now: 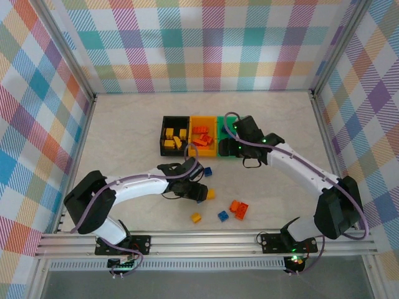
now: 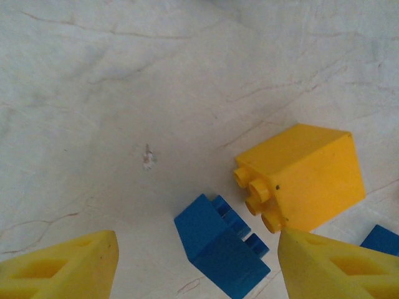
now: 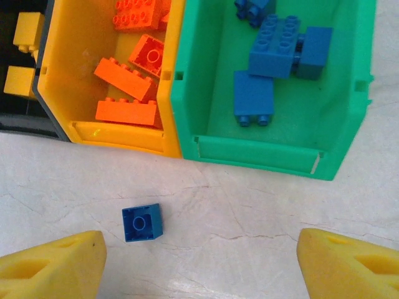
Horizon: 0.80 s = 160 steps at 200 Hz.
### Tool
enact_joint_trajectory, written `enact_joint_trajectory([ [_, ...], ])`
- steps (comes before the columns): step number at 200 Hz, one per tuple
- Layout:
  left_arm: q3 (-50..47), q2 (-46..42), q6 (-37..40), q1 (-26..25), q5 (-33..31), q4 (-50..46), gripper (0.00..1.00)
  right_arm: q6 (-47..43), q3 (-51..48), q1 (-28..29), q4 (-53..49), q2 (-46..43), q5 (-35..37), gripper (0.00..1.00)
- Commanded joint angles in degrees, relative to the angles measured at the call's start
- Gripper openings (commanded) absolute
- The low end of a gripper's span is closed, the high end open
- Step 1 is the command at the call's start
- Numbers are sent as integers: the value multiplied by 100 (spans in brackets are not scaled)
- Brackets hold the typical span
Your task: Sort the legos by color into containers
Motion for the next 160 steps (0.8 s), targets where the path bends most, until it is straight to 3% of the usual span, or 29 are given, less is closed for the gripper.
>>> enact_joint_trajectory([
  [1,147,158,-4,-136,3,-49,67,94,-114,-69,178,-198,13,81],
  [36,94,295,-19,-137,-208,-116,59,105,-228,-119,193,-346,2,81],
  [74,82,358,-62,-137,-222,-46,44,105,-275,-163,190,-470,-6,81],
  [114,137,323,-42,-137,-366,-229,44,114,-326,-193,213,-517,-23,81],
  [160,211,267,-49,-137,-368,-293,30,148,-388,-222,260,-560,-37,81],
])
